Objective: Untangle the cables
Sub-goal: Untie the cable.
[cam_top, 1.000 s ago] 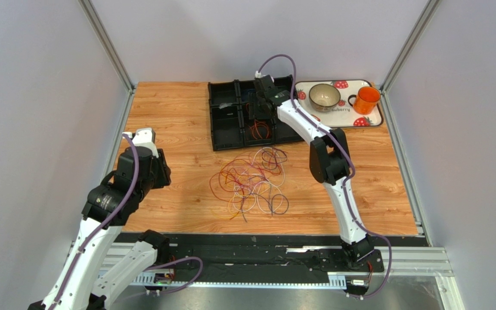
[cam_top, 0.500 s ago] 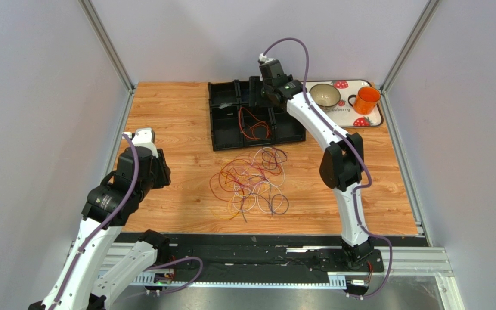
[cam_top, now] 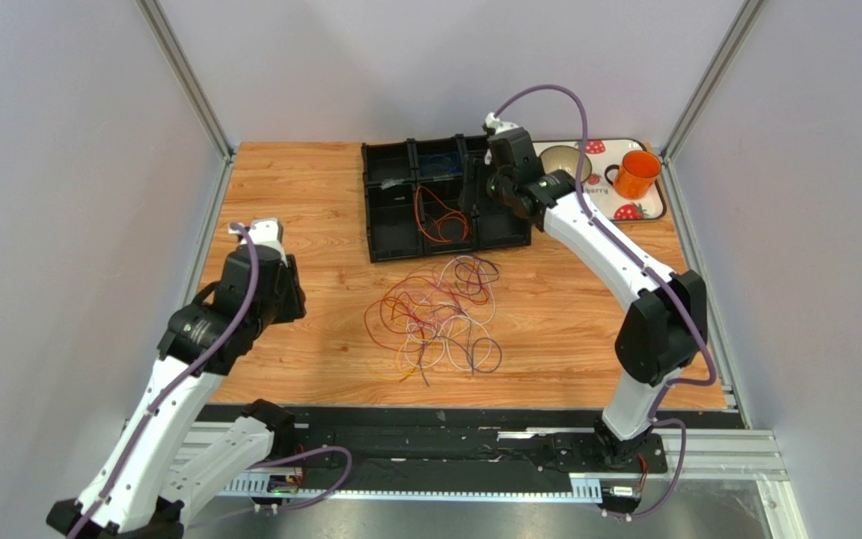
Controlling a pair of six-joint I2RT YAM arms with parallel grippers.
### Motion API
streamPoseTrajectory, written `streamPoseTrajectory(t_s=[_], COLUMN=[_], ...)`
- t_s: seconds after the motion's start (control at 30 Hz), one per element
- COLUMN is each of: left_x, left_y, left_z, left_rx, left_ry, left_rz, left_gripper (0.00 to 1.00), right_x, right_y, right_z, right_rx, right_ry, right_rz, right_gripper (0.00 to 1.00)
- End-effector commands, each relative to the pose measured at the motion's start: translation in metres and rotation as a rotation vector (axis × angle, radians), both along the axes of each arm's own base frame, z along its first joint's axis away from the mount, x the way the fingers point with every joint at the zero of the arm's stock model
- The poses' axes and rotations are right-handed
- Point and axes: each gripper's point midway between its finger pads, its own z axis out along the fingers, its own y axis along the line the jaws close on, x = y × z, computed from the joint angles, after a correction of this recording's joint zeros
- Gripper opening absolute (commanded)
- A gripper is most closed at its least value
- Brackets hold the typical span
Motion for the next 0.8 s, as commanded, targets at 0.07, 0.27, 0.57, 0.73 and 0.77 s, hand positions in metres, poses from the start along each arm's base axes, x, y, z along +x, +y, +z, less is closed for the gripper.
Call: streamPoseTrajectory(t_s=[0.07, 0.27, 0.57, 0.73, 0.77], left_x=[0.023, 0.044, 0.054, 0.033, 0.031], left_y=[-0.056, -0.110, -0.157, -0.140, -0.132], left_z=[-0.005, -0.021, -0.017, -0.014, -0.014], left_rx=[-0.030, 0.007, 0.009, 0.074, 0.095], left_ry=[0.012, 0.044, 0.041, 0.070, 0.069], left_rz=[-0.069, -0.147, -0.231, -0.240, -0.229], left_gripper=[0.41, 0.41, 0.41, 0.41, 0.41], right_x=[-0.042, -0.083, -0.095, -0.089, -0.088], right_y=[-0.005, -0.012, -0.016, -0.014, -0.014], right_z=[0.000, -0.038, -0.094, -0.115, -0.119], right_rx=[0.104, 0.133, 0.116, 0.080, 0.074], right_ry=[0.024, 0.112, 0.216, 0.249, 0.254], right_rz=[0.014, 0.040, 0.014, 0.012, 0.010], right_gripper=[0.59, 0.59, 0.55, 0.50, 0.49])
